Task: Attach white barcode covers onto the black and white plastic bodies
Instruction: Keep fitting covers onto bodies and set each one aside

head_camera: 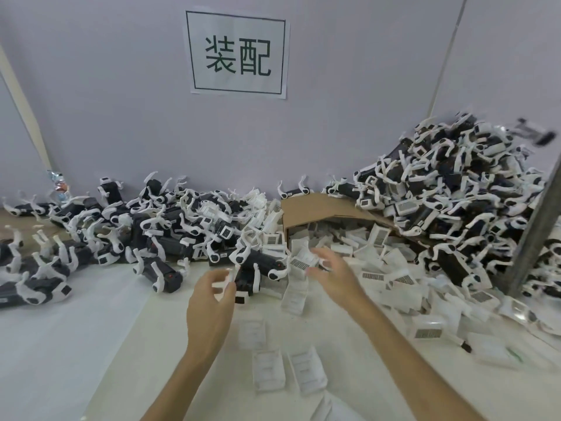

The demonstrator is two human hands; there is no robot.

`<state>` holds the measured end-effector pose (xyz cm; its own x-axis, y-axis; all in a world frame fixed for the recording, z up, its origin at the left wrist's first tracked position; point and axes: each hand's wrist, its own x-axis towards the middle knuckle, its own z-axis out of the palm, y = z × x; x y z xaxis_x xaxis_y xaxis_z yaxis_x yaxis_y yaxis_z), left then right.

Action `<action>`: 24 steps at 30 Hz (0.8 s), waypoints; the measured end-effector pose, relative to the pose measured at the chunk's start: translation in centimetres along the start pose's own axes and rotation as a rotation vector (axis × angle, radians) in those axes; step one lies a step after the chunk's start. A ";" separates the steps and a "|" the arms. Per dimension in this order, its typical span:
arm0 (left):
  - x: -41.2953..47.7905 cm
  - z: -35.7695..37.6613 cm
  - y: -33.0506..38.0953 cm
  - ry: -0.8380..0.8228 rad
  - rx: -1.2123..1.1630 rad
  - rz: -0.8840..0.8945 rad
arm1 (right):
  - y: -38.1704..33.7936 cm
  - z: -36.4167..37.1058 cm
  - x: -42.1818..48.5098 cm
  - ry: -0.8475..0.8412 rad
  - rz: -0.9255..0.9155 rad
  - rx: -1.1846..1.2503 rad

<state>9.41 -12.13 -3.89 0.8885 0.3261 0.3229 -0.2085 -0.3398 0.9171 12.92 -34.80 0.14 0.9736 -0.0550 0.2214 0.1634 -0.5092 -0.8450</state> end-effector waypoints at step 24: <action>0.4 0.2 -0.8 -0.126 0.114 0.111 | 1.0 2.7 -3.1 -0.092 0.312 0.735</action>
<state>10.03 -11.85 -4.53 0.9083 0.1709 0.3820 -0.2664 -0.4677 0.8428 10.48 -32.87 -2.71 0.9957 -0.0137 -0.0919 -0.0868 0.2156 -0.9726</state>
